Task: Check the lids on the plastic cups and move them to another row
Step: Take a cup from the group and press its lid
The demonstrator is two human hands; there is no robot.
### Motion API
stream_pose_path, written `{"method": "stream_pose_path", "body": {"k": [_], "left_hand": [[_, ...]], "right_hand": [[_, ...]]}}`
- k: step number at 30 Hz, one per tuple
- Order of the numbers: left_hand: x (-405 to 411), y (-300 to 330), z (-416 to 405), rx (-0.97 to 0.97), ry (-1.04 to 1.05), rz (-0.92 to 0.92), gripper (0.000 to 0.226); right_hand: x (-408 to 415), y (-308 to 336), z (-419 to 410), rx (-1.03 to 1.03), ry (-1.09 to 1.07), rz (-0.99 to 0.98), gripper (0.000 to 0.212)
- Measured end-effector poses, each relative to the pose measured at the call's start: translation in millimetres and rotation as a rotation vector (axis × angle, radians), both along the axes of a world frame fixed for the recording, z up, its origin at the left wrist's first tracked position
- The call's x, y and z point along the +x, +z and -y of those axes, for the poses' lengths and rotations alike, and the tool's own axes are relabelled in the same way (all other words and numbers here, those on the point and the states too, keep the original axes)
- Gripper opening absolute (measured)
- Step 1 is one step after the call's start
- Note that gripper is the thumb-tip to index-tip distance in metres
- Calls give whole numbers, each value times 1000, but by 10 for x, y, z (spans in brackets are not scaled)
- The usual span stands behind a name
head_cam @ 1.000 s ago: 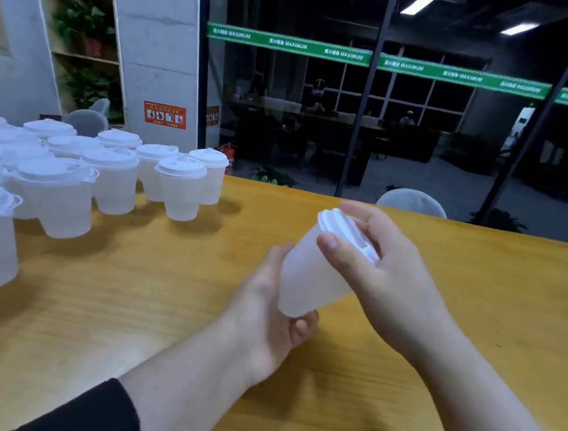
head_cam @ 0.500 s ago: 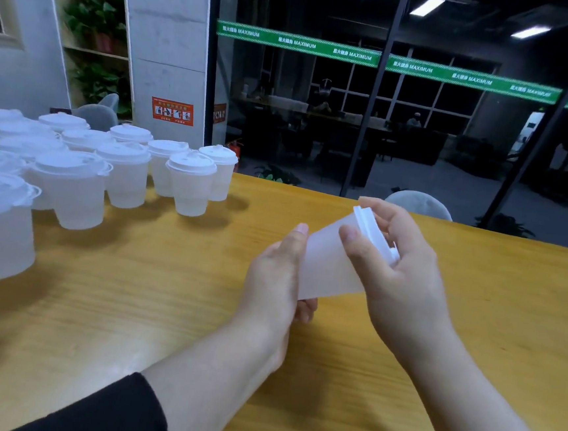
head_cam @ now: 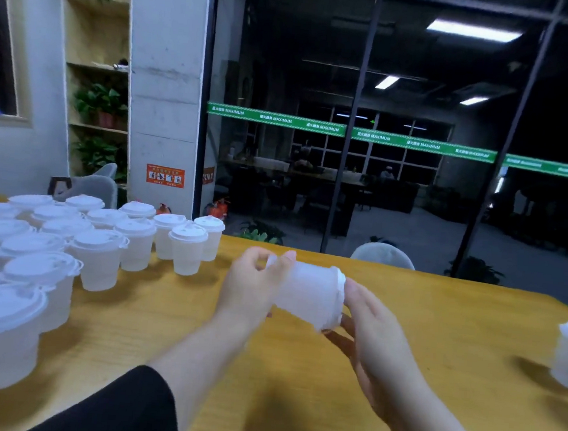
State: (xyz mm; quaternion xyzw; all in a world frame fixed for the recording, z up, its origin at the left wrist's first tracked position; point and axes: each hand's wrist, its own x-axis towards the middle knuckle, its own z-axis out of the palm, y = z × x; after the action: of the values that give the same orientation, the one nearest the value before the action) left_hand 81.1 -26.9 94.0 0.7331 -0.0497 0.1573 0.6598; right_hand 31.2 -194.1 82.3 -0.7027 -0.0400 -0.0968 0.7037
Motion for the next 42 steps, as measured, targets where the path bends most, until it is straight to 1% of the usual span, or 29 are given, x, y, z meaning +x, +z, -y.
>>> {"method": "stream_pose_path", "body": {"k": [2,4,6,7,8,10,14,20,23,25,28,31,33,35,38,39,41,42], "left_hand": [[-99,396,1,263,-55,143,40],[-238,794,73,613,-95,235,33],[-453,1122,208,979,-122,296,35],[-554,1229,280,1111,-152,307,37],[-643,1301,350,1203,-192,312,36],[-795,1351,447,1305,-257,319,33],[-1021,1326,534,1341,-300,337,31],[-1168,1328,612,1310,-298,342,33],[-1189,1318,642,1260,-225,359,37],[-1160,1243,633,1142,-142,385,40],[-1099,978,610,901,-75,424,41],[-1037,578,619,662,-69,417,38],[-1019,281,666,494,-112,305,33],[-1035,13,801,296,-194,149,31],[-1103,-183,1152,55,-345,-99,38],[-1117,-205,1290,9,-403,-180,42],[-1134,-231,1559,-21,-478,-302,52],[-1133,-246,1679,-20,-501,-346,56]], "right_hand": [[-173,103,25,319,76,-77,44],[-347,158,36,571,123,-162,55],[-522,145,-3,752,186,-239,58],[-602,114,-29,811,221,-265,58],[-687,79,-52,846,248,-282,57],[-841,15,-69,873,260,-305,54],[-1071,-53,22,872,247,-336,51],[-1248,-25,163,844,230,-356,55],[-1236,-28,235,830,235,-336,61],[-1202,-43,294,823,255,-343,66],[-1129,-55,412,854,286,-368,74],[-1051,-26,534,890,229,-330,72],[-994,-18,632,898,132,-275,65],[-967,-14,767,849,43,-201,57],[-942,-75,1052,707,-88,-116,48],[-931,-111,1164,644,-151,-94,54],[-968,-161,1365,505,-244,-72,81],[-1008,-197,1461,431,-283,-60,88]]}}
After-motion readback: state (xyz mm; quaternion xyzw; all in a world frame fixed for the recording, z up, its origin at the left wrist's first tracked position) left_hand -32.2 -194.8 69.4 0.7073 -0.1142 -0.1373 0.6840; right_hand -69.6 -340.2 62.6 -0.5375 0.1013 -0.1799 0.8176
